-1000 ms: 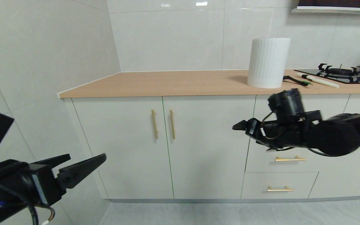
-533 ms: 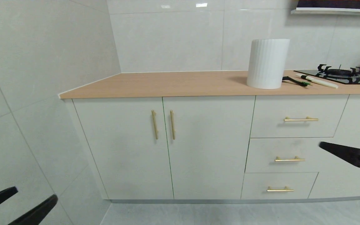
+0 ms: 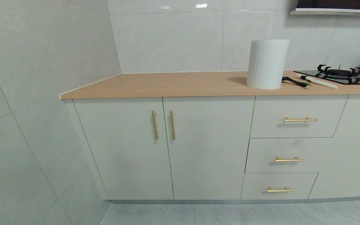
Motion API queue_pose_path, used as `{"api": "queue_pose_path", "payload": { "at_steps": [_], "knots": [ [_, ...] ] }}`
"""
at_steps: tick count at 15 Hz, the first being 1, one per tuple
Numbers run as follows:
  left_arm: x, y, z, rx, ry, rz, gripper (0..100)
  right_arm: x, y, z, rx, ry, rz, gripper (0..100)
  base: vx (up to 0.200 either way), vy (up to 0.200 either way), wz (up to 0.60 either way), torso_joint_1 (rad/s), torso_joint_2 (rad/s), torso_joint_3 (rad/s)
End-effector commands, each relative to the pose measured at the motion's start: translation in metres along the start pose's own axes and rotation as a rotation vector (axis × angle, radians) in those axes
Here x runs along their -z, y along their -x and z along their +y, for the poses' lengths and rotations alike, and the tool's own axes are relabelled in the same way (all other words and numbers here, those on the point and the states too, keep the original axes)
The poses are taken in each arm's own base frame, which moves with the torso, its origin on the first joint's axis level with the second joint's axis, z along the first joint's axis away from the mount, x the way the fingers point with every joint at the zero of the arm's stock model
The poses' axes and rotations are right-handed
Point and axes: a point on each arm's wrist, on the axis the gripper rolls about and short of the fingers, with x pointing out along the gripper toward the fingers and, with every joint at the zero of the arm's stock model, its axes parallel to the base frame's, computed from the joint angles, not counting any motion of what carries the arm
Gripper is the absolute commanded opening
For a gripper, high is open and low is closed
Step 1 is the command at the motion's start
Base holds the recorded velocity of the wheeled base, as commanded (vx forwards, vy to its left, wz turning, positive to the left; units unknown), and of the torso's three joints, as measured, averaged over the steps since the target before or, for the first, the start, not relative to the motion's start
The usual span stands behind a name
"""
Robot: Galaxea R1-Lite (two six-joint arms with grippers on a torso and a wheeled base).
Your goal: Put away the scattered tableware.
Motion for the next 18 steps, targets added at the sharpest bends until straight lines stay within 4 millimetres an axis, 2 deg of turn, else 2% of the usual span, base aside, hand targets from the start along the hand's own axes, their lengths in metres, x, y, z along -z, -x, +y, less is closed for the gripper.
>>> {"api": "queue_pose_path", "payload": {
  "at_steps": [1, 3, 4, 5, 7, 9, 10, 12, 18],
  "knots": [
    [0.005, 0.011, 0.003, -0.121, 0.005, -0.075, 100, 0.005, 0.017, -0.001, 0.070, 0.002, -0.109, 100, 0.000, 0.000, 0.00, 0.000, 0.00, 0.000],
    [0.011, 0.011, 0.001, -0.190, -0.023, -0.071, 100, 0.009, 0.018, 0.001, 0.144, 0.018, -0.110, 100, 0.000, 0.000, 0.00, 0.000, 0.00, 0.000],
    [0.019, 0.019, 0.000, -0.222, -0.074, -0.117, 100, 0.018, 0.018, 0.001, 0.163, 0.024, -0.097, 100, 0.000, 0.000, 0.00, 0.000, 0.00, 0.000],
    [0.029, 0.015, 0.000, -0.241, -0.135, -0.086, 100, 0.026, 0.015, -0.001, 0.178, 0.026, -0.071, 100, 0.000, 0.000, 0.00, 0.000, 0.00, 0.000],
    [0.040, 0.008, 0.002, -0.261, -0.135, -0.065, 100, 0.047, 0.009, -0.004, 0.205, 0.034, -0.011, 100, 0.000, 0.000, 0.00, 0.000, 0.00, 0.000],
    [0.061, -0.001, 0.001, -0.186, -0.146, 0.007, 100, 0.054, 0.013, -0.005, 0.089, 0.032, -0.087, 100, 0.000, 0.000, 0.00, 0.000, 0.00, 0.000],
    [0.062, -0.002, 0.001, -0.148, -0.141, 0.002, 100, 0.056, 0.012, -0.003, 0.021, 0.039, -0.072, 100, 0.000, 0.000, 0.00, 0.000, 0.00, 0.000],
    [0.063, -0.004, -0.001, -0.073, -0.135, -0.014, 100, 0.073, 0.007, -0.004, -0.017, 0.118, -0.015, 100, 0.000, 0.000, 0.00, 0.000, 0.00, 0.000],
    [0.067, -0.007, -0.003, 0.002, -0.190, -0.047, 100, 0.073, 0.007, -0.004, -0.013, 0.198, -0.016, 100, 0.000, 0.000, 0.00, 0.000, 0.00, 0.000]
  ]
}}
